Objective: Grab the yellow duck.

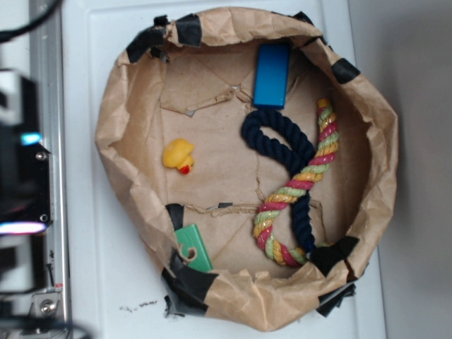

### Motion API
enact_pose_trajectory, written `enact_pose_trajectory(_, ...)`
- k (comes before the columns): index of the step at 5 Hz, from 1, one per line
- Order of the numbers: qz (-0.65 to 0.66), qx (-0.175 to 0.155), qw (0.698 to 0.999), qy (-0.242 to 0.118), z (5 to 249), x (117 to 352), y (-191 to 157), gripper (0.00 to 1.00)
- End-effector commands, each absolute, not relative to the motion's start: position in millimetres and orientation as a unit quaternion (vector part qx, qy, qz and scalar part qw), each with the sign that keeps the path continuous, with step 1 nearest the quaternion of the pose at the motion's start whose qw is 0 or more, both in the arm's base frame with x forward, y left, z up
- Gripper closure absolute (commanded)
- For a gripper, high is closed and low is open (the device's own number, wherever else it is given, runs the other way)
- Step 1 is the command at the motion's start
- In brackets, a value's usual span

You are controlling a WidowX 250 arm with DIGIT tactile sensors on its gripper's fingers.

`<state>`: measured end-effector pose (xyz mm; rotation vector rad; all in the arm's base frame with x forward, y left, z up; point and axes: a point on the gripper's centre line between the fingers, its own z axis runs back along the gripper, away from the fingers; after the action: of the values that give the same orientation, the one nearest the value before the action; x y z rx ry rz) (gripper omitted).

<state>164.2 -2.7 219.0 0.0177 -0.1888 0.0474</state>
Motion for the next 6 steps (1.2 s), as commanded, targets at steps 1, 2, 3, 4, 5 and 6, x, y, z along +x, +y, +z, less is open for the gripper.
enact_pose_trajectory(1, 0.1, 0.02, 0.984, -0.146, 162, 217, 16, 0.0)
enact_pose_trajectory(2, 0.189, 0.018, 0.977, -0.096, 109, 218, 39, 0.0)
enact_pose_trajectory(3, 0.185, 0.046, 0.98, -0.053, 62, 224, 45, 0.0)
enact_pose_trajectory(4, 0.151, 0.02, 0.987, 0.049, 10, 206, 42, 0.0)
enact_pose_trajectory(5, 0.13, -0.033, 0.99, 0.051, 5, 191, 47, 0.0)
enact_pose_trajectory(6, 0.105, -0.045, 0.992, 0.05, 15, 187, 33, 1.0)
